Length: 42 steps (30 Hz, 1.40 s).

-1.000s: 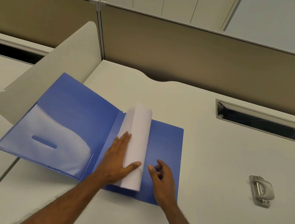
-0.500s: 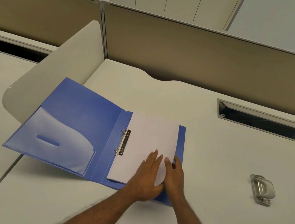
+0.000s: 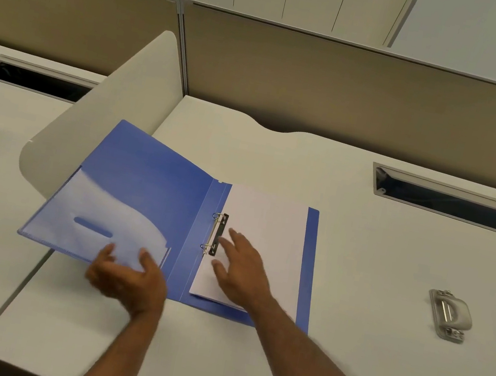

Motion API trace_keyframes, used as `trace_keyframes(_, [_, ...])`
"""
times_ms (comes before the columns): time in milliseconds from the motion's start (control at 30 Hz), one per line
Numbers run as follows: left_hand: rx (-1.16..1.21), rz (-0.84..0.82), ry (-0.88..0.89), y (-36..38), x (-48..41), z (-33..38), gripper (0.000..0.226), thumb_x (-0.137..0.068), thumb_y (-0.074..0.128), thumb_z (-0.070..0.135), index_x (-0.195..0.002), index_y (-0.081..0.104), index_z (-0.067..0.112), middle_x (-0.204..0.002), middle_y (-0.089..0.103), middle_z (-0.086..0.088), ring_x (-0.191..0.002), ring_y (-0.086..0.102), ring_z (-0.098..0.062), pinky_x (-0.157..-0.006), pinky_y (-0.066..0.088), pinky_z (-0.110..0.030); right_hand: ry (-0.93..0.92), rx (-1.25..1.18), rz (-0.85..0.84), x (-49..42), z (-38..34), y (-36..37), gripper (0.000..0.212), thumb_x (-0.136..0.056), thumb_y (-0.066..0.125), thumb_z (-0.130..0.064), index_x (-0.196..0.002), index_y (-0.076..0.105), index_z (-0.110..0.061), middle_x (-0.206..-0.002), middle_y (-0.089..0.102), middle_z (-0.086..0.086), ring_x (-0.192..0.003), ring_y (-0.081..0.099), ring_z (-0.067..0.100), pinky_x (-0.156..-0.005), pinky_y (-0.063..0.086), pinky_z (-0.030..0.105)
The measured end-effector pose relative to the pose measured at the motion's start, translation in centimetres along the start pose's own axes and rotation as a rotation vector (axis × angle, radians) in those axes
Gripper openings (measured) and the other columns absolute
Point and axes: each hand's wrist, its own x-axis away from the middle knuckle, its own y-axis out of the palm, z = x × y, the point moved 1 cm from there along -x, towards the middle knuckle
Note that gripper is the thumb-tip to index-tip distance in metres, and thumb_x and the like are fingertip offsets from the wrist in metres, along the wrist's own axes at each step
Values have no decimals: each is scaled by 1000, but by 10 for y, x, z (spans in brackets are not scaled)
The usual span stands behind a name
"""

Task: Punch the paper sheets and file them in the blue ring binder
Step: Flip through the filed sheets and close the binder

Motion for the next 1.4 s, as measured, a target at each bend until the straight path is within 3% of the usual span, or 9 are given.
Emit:
trace_keyframes(100, [104, 71, -321, -16, -21, -13, 55, -75, 63, 11, -122, 38, 0, -122, 38, -26, -114, 40, -43, -93, 34, -32, 22, 87, -130, -8, -2, 14, 62, -97, 37, -48, -152, 19, -24, -163, 5, 0, -150, 4, 21, -120, 10, 37])
trace_keyframes(200, [189, -39, -405, -18, -30, -22, 74, -79, 68, 9, -136, 23, -2, -137, 28, -27, -119, 43, -38, -96, 43, -33, 28, 137, -190, -9, 3, 22, 66, -97, 33, -52, -153, 12, -25, -163, 1, -1, -151, 0, 22, -121, 7, 40])
trace_keyframes(333, [311, -54, -558, -18, -31, -20, 68, -85, 62, 7, -141, 24, 5, -124, 50, -15, -101, 57, -22, -89, 47, -30, 29, 160, -210, -4, 8, 25, 68, -96, 32, -54, -153, 7, -26, -163, 1, -2, -151, -2, 21, -122, 5, 40])
trace_keyframes(467, [267, -152, -479, -20, -30, -11, 28, -90, 59, 12, -109, 57, -7, -105, 63, -20, -89, 59, -25, -81, 50, -35, 56, 162, -204, -2, 12, 24, 65, -97, 31, -54, -153, 10, -29, -163, 2, -3, -151, -1, 21, -122, 6, 41])
trace_keyframes(667, [308, -372, -236, -23, -12, 7, 23, -95, 55, 14, -109, 59, -4, -102, 62, -8, -81, 61, -18, -65, 51, -6, 89, 173, -188, -3, 20, 19, 63, -98, 32, -51, -153, 10, -30, -163, 1, -3, -151, -2, 22, -122, 5, 42])
trace_keyframes(900, [323, -721, -38, -25, 7, 15, 18, -95, 49, 9, -112, 51, 12, -100, 61, 0, -85, 64, -10, -67, 51, -5, 77, 72, -210, -4, 33, 15, 70, -95, 47, -45, -153, 10, -31, -163, -2, -3, -150, -6, 21, -120, -1, 40])
trace_keyframes(1100, [203, -1004, 115, -17, 17, 4, 41, -92, 46, 33, -127, 48, 12, -116, 61, -6, -106, 61, -22, -82, 55, -21, 261, -515, -122, 2, 39, -17, 60, -95, 55, -35, -149, 30, -22, -157, 28, -1, -146, 24, 19, -119, 21, 36])
trace_keyframes(1267, [206, -1226, 434, -11, 25, 19, 68, -94, 44, 24, -149, 8, 40, -157, 17, 20, -145, 21, -4, -112, 33, -28, 359, -971, 163, 26, 31, -67, 36, -98, 48, -34, -132, 49, -23, -132, 59, 3, -121, 59, 22, -106, 44, 36])
trace_keyframes(1400, [130, -1275, 624, -3, 33, 22, 70, -95, 49, 28, -151, 7, 37, -161, 6, 13, -148, 10, -12, -116, 29, -45, 344, -1397, 183, 47, 18, -115, 59, -85, 47, -60, -135, 47, -27, -121, 68, 3, -104, 69, 27, -92, 54, 46])
